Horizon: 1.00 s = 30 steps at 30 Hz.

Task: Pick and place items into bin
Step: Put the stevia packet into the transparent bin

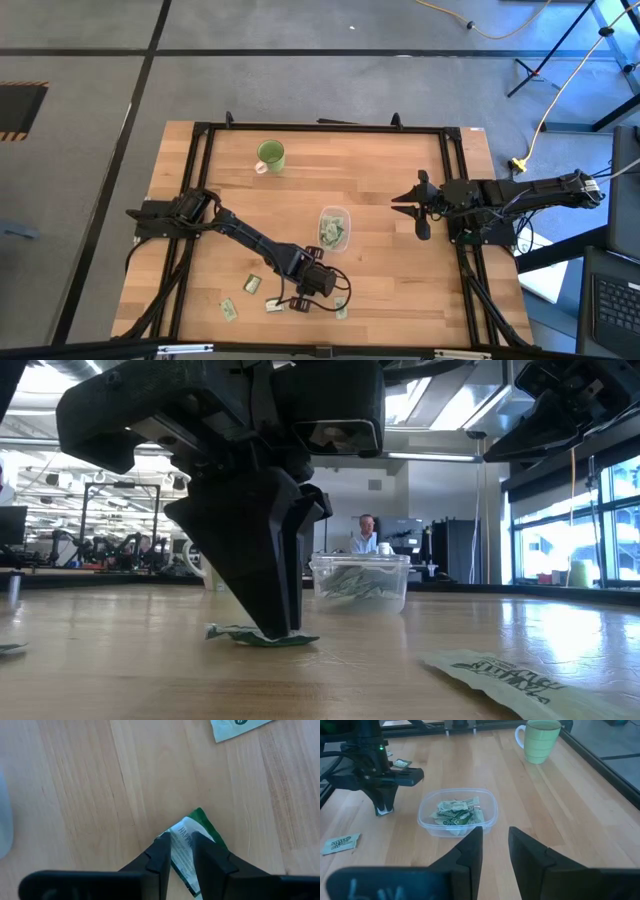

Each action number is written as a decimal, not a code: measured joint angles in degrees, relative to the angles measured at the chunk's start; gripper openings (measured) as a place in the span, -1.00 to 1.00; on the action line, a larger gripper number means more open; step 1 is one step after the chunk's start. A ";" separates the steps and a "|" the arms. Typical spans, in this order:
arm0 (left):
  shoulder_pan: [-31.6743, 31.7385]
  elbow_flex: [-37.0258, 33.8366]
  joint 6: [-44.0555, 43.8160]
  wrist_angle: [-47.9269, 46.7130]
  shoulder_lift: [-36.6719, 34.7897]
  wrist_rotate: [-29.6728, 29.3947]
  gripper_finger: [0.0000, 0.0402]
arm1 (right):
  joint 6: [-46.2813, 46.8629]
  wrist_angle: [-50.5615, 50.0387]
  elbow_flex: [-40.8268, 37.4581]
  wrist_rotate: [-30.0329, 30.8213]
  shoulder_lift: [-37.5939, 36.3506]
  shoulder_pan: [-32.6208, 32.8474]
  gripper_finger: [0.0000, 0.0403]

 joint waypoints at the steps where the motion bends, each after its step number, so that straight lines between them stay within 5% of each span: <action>1: 0.00 0.00 0.01 -0.04 0.03 -0.03 -0.66 | -0.02 0.00 0.00 0.00 0.00 0.00 -0.52; 14: 0.13 -0.22 0.20 -0.37 -0.48 -0.07 -0.92 | -0.09 -0.07 0.00 0.00 0.00 0.00 -0.52; 30: 3.88 -0.45 0.02 -0.36 -9.55 -1.97 -0.98 | -0.11 -0.15 0.00 0.00 -0.02 0.00 -0.52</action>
